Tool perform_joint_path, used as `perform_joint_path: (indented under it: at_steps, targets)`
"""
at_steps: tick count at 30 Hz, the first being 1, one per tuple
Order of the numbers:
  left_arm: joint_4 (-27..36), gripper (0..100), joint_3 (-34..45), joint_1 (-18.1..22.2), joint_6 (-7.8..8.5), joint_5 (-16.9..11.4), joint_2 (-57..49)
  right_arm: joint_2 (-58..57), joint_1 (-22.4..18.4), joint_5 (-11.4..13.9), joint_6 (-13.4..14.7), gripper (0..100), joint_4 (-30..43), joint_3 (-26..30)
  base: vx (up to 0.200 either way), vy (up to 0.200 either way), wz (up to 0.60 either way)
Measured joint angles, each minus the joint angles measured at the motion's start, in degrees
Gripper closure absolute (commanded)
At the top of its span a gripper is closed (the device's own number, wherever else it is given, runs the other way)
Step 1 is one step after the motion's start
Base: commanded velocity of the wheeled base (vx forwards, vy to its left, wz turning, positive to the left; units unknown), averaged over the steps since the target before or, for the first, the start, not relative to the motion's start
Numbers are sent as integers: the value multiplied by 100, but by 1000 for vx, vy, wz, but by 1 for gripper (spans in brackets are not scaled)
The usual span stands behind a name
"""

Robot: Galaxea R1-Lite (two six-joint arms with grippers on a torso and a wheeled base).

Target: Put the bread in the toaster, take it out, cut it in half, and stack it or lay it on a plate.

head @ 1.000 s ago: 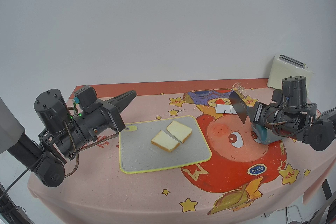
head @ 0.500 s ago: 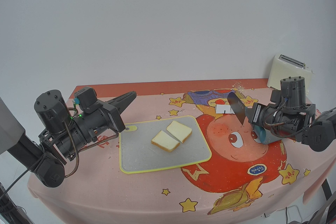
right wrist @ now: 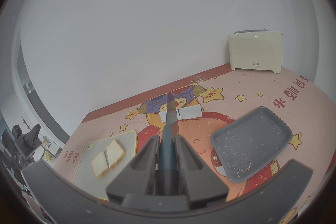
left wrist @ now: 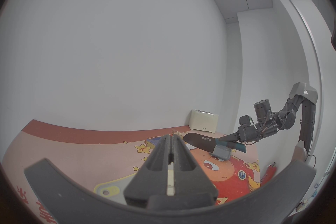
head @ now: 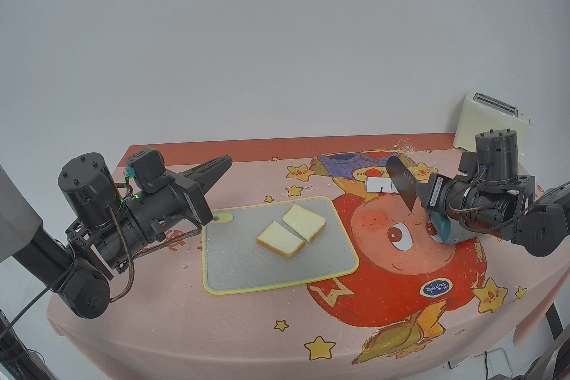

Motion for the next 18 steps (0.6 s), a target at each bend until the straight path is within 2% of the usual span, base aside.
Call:
perform_joint_path:
  at_steps: [18]
  targets:
    - [-88,100,4,0,0,0,108,-6,-34,0,-2,100,-1,2,0,0,0]
